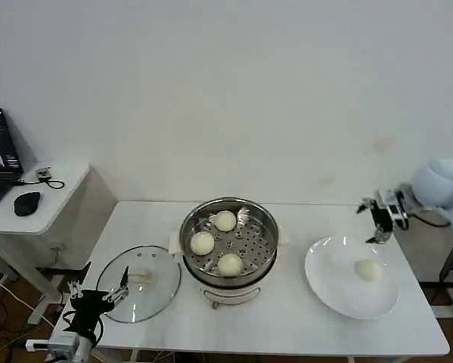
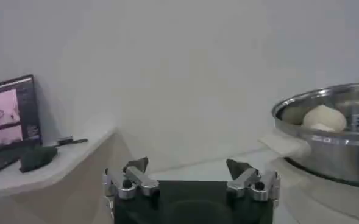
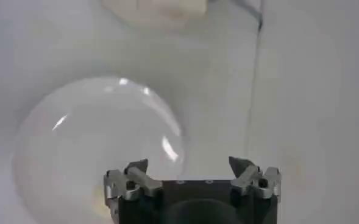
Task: Take steamed baozi put them in steamer then cover it.
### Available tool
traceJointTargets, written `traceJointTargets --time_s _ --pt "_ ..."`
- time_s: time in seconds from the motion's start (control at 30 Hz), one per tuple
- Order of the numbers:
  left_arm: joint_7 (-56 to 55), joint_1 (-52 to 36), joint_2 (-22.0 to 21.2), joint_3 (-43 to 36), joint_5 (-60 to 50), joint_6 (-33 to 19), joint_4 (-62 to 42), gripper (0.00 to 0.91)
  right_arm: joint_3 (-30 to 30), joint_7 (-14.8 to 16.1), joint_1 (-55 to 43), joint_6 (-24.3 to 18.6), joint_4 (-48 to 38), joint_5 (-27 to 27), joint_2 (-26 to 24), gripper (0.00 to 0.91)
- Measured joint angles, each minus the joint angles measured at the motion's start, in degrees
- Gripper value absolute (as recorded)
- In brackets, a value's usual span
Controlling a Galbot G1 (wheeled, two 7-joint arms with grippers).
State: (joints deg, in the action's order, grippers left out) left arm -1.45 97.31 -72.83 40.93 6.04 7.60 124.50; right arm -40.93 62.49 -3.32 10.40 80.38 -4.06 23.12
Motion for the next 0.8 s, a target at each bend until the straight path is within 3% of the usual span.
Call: traceJointTargets --time_s 0.27,0.8 --pt "0.0 0.7 -0.6 0.1 -0.7 0.0 -0.1 0.907 8.5 0.0 10.8 -0.9 -4.2 -4.0 0.7 0.907" --pt "0.0 0.8 -0.3 0.9 -1.0 0.2 -0.3 0.907 14.5 -0.7 18.7 -3.0 -13.3 -8.8 7.0 0.907"
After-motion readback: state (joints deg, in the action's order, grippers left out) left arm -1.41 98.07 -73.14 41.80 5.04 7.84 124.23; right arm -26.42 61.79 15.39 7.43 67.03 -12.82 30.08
